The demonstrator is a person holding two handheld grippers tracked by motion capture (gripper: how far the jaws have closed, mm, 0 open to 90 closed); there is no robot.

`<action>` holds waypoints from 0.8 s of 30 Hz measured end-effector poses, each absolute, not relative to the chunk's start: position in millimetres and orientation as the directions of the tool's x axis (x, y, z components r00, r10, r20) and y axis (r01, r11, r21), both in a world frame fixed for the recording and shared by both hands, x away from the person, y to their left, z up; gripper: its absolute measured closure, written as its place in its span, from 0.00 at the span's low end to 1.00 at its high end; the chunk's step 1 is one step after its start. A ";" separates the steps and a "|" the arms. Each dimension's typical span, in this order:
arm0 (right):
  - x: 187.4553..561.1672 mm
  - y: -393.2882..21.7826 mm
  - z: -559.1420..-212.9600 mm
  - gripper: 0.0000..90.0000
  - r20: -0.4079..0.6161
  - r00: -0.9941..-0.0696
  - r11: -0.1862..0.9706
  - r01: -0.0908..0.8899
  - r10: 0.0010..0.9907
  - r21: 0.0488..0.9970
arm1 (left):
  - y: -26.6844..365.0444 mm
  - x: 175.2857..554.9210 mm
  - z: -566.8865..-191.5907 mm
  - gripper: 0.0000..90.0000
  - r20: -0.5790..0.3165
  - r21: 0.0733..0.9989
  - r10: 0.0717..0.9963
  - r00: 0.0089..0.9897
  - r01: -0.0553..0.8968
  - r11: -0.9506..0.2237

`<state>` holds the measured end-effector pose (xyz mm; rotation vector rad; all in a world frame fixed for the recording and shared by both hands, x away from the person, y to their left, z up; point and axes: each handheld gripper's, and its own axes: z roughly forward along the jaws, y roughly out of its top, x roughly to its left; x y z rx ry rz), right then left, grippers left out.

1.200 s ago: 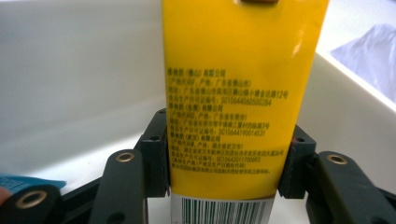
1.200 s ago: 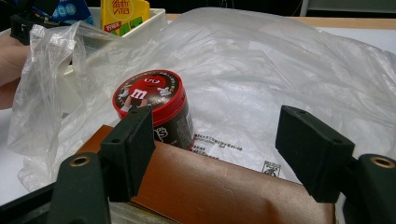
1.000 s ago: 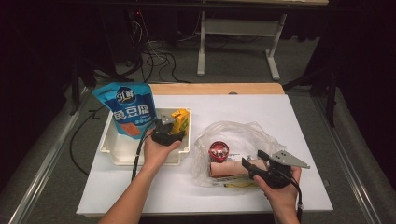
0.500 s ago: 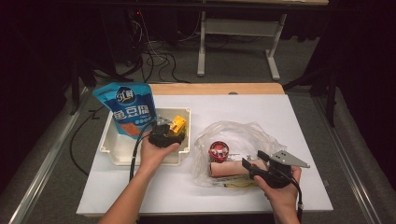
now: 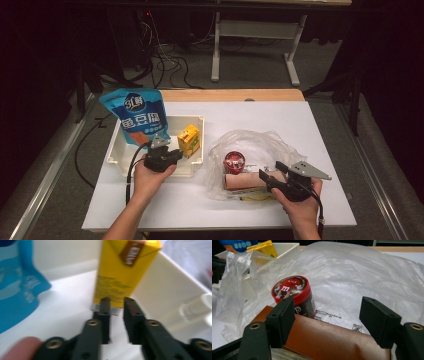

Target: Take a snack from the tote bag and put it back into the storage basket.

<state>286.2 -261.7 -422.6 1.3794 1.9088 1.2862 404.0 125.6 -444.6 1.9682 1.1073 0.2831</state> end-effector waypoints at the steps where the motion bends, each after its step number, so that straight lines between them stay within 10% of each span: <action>1: 286.0 -261.3 -422.5 0.32 0.150 -0.396 0.066 0.482 0.906 0.873 | 122.9 404.1 -445.0 0.99 -0.194 0.754 0.786 0.587 0.602 -0.263; 24: 285.6 -263.3 -423.1 0.33 0.154 -0.396 0.061 0.480 0.905 0.875 | 108.6 454.5 -452.3 1.00 -0.251 0.695 0.881 0.401 0.708 -0.124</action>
